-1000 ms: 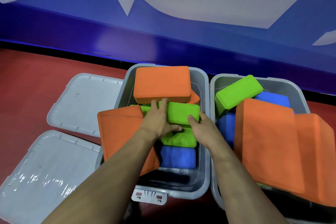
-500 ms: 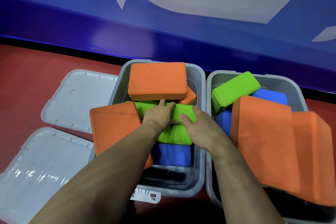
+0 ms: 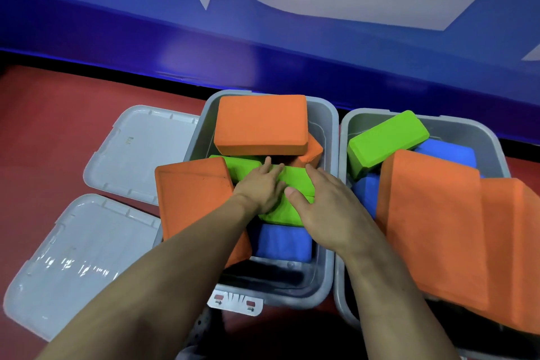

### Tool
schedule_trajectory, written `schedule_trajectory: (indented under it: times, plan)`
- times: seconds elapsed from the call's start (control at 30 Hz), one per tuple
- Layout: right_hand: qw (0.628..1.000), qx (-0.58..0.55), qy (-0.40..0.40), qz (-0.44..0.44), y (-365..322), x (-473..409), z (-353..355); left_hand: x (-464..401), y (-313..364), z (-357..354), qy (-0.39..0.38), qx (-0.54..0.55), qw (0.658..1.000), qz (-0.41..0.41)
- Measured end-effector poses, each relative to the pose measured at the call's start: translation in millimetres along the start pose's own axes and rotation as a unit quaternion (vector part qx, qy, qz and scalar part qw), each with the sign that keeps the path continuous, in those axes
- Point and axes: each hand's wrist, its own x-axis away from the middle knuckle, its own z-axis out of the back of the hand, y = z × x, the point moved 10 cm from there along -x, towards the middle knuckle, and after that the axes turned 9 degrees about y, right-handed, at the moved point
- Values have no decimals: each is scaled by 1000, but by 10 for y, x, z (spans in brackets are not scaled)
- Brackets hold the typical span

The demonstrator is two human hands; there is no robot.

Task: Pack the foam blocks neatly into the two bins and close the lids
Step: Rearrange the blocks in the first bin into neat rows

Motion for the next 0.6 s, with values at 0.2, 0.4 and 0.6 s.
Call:
schedule_trajectory:
  times: [0.2,0.4,0.6]
  plan:
    - [1000,0,-19,5,-17,187,156,108,-359,963,279,192,930,144]
    - [1000,-6,0,-10,177,153,295,-156,-1043,1138,296,210,879,309]
    - [1000,-4,16,-2,162,114,411,-490,-1408,852,170,217,900,338]
